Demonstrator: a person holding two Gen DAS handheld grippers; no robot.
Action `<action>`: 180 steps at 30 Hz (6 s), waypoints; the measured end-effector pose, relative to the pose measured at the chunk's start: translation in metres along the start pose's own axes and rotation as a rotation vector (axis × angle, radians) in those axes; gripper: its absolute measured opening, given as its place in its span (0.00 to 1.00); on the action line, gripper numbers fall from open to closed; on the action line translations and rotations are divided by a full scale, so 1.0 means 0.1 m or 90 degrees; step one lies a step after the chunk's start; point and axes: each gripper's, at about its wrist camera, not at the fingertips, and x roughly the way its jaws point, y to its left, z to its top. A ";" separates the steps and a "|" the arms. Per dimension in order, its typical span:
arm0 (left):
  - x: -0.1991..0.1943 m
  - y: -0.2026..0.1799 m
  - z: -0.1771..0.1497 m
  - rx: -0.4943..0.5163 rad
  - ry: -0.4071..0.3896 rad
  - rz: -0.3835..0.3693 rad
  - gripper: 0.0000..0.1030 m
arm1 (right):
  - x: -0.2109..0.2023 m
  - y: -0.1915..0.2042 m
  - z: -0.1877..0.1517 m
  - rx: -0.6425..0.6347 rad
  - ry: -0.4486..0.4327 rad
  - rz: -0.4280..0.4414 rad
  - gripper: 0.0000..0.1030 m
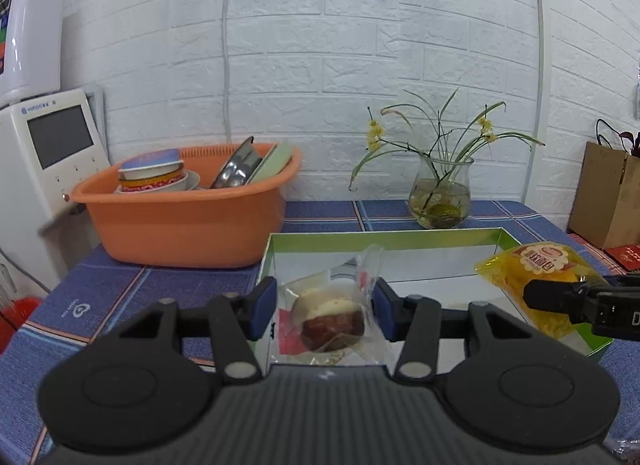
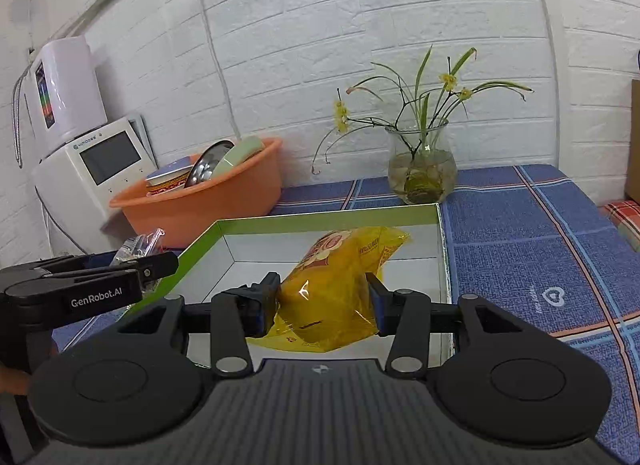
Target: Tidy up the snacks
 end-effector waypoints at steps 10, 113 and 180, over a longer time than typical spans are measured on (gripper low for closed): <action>-0.25 0.06 -0.03 0.020 -0.029 0.013 0.78 | -0.37 -0.04 0.05 0.060 0.011 0.054 0.96; -1.50 -0.13 -1.24 0.089 0.074 -0.209 0.85 | -0.61 0.67 -0.71 0.249 0.279 0.119 1.00; -0.93 0.31 -0.78 0.060 0.055 -0.126 1.00 | -0.97 -0.13 -0.36 0.069 0.136 0.152 1.00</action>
